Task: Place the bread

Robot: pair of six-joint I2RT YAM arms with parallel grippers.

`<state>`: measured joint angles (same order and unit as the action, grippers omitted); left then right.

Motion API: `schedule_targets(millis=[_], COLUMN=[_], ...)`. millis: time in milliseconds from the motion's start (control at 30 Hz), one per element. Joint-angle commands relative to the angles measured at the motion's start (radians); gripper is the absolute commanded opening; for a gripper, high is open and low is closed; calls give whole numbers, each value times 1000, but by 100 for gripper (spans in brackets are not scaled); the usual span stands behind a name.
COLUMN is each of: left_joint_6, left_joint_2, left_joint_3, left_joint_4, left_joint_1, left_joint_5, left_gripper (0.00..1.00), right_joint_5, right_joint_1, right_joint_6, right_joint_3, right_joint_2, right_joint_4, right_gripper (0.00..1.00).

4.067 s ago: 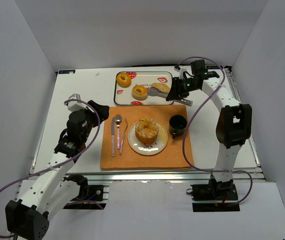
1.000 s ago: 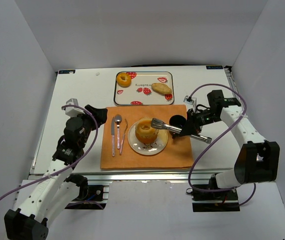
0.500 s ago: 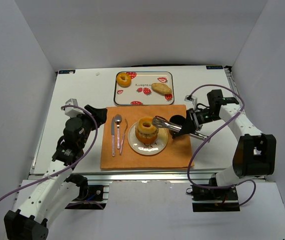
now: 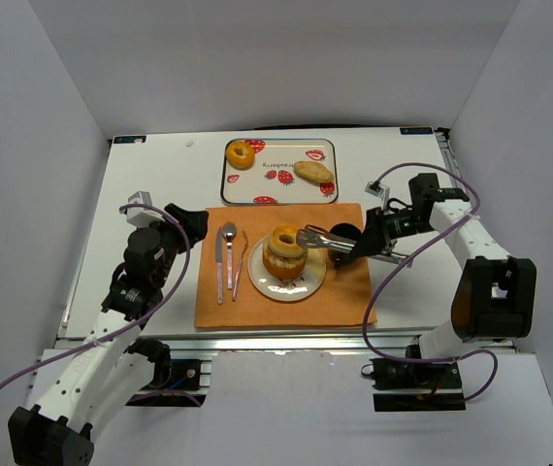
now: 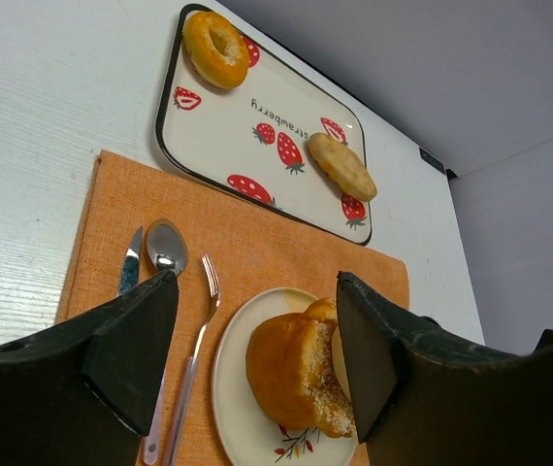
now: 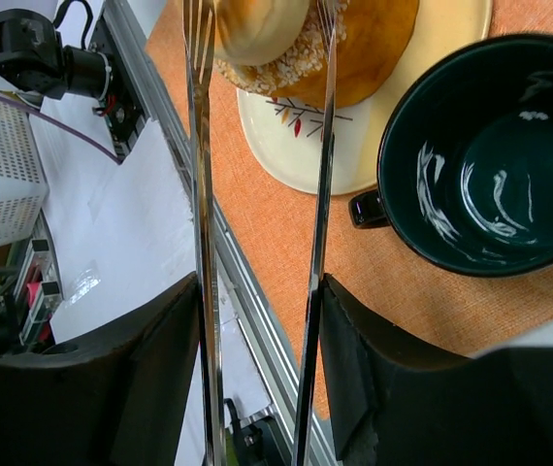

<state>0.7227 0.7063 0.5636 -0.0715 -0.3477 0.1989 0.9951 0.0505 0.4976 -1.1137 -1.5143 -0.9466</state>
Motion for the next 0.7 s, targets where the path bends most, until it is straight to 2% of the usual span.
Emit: schedule_targets(millis=[0, 200, 333, 367, 433, 467, 500, 533, 567, 633, 667], left_joint_6=[-6, -8, -8, -8, -14, -19, -25, -41, -54, -66, -68], left_joint_2=[-1, 5, 18, 21, 25, 30, 42, 56, 74, 135, 156], left_joint_3=[15, 24, 25, 28, 30, 32, 33, 38, 44, 58, 59], left_joint_4=[-1, -1, 18, 21, 35, 39, 47, 56, 55, 64, 64], left_joint_1=[4, 4, 4, 4, 4, 4, 4, 3, 3, 3, 3], left_joint_5=[-3, -6, -18, -26, -38, -58, -79, -101, -127, -240, -271], left_gripper=[75, 72, 67, 64, 52, 25, 7, 0, 0, 0, 0], right_joint_5=[43, 5, -7, -10, -32, -94, -146, -217, -381, -548, -669], right_joint_1=[-8, -40, -87, -106, -133, -171, -193, -214, -239, -241, -241], right_joint_6=[12, 2, 19, 21, 6, -25, -63, -130, -151, -157, -166], right_joint_3=[-54, -116, -150, -165, -182, -179, -164, -140, -108, 78, 151], right_joint_2=[8, 45, 55, 57, 74, 86, 124, 147, 175, 276, 308], right_joint_4=[-9, -1, -21, -23, -12, 53, 110, 174, 315, 504, 695], right_gripper=[55, 51, 49, 46, 41, 32, 23, 8, 0, 0, 0])
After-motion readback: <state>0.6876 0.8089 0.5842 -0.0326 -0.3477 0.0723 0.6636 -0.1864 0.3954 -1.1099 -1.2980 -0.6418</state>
